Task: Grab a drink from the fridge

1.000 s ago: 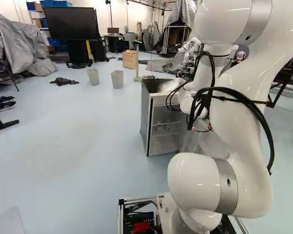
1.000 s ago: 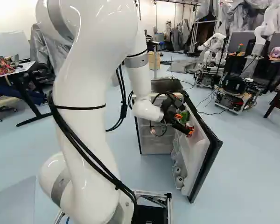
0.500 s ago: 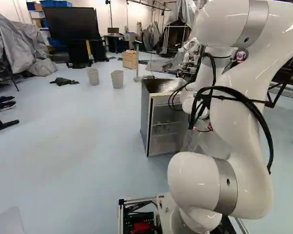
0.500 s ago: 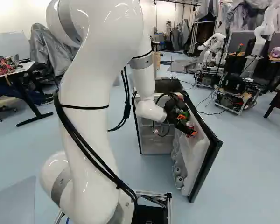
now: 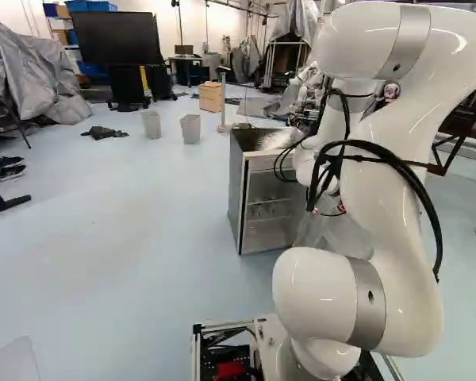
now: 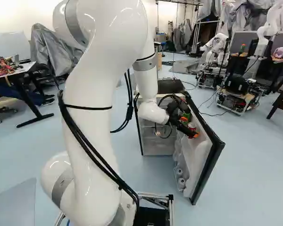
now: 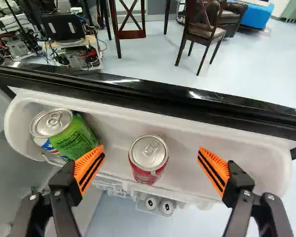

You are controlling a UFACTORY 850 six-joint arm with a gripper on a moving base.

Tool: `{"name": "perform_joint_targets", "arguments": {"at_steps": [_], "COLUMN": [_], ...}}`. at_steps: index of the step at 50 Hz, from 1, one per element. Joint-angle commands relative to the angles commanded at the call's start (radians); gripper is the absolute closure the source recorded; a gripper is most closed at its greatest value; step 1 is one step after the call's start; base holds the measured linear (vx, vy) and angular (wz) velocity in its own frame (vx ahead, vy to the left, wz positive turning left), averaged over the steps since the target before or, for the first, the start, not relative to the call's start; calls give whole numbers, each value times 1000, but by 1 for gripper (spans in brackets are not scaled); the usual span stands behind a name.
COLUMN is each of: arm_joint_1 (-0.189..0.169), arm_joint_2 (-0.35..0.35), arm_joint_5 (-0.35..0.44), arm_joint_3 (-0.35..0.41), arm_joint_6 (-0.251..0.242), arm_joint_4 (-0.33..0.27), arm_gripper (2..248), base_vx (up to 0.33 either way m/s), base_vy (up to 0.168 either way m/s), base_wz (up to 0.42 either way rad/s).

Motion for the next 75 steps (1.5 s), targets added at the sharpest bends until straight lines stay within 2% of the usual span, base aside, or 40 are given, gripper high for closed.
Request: {"name": "perform_joint_targets", "arguments": {"at_steps": [10, 11, 15, 16, 21, 22, 26, 27, 31, 32, 48, 75], "arm_joint_1": [0, 0, 0, 0, 0, 0, 0, 0, 0, 0, 6, 48], "arm_joint_2": [0, 0, 0, 0, 0, 0, 0, 0, 0, 0, 5, 45], "arm_joint_5": [0, 0, 0, 0, 0, 0, 0, 0, 0, 0, 0, 41], "arm_joint_3": [0, 0, 0, 0, 0, 0, 0, 0, 0, 0, 7, 66], "arm_joint_6": [0, 0, 0, 0, 0, 0, 0, 0, 0, 0, 0, 0], "arm_joint_4": [0, 0, 0, 0, 0, 0, 0, 0, 0, 0, 0, 0], "arm_gripper": [3, 31, 31, 69, 69, 107, 107, 144, 144, 152, 152, 152], "base_vx": [0, 0, 0, 0, 0, 0, 0, 0, 0, 0, 0, 0], "base_vy": [0, 0, 0, 0, 0, 0, 0, 0, 0, 0, 0, 0], "base_wz": [0, 0, 0, 0, 0, 0, 0, 0, 0, 0, 0, 0]}}
